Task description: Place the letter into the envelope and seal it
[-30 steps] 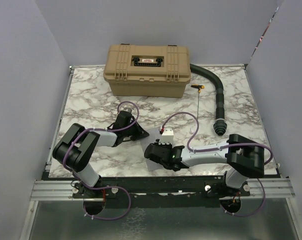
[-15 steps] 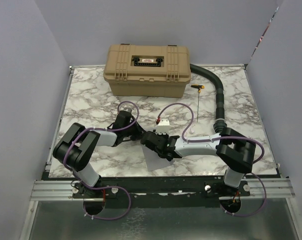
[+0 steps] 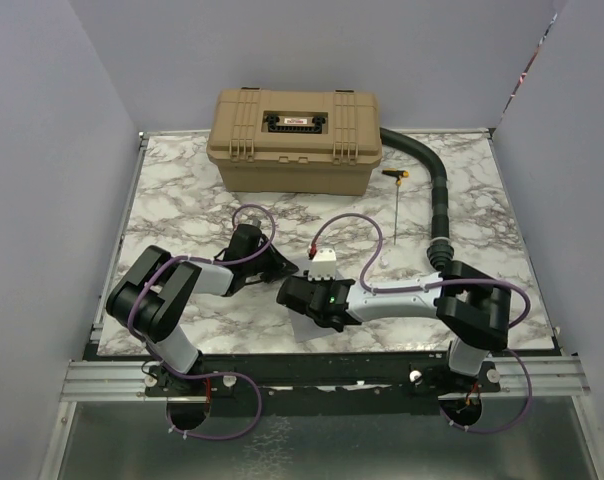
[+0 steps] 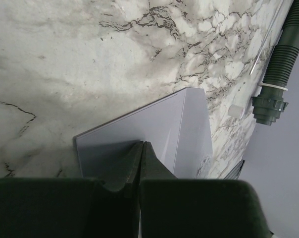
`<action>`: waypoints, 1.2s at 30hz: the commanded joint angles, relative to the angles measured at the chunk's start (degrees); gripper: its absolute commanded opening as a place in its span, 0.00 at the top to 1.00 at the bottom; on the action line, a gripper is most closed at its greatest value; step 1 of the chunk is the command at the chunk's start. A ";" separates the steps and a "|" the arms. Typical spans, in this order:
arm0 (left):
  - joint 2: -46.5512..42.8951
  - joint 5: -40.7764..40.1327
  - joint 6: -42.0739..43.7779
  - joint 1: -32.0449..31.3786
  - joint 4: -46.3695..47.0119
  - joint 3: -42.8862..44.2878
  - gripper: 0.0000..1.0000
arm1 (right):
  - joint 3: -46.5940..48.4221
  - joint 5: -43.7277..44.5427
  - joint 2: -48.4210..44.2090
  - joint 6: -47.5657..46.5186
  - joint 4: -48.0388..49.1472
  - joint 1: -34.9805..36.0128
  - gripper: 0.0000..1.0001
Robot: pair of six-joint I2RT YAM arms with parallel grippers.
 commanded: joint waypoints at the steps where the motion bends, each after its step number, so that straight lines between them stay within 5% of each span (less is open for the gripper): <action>1: 4.16 -9.22 2.41 0.31 -12.98 -3.92 1.00 | -3.84 -6.11 1.20 3.58 -12.32 1.67 1.00; 26: 6.02 -5.96 3.87 0.36 -12.89 -2.71 1.00 | 2.34 -3.24 5.70 -13.71 3.29 -6.73 1.00; 36: 5.83 -5.77 3.76 0.29 -12.88 -2.67 1.00 | 1.34 -2.86 -4.99 -13.78 1.21 -6.71 1.00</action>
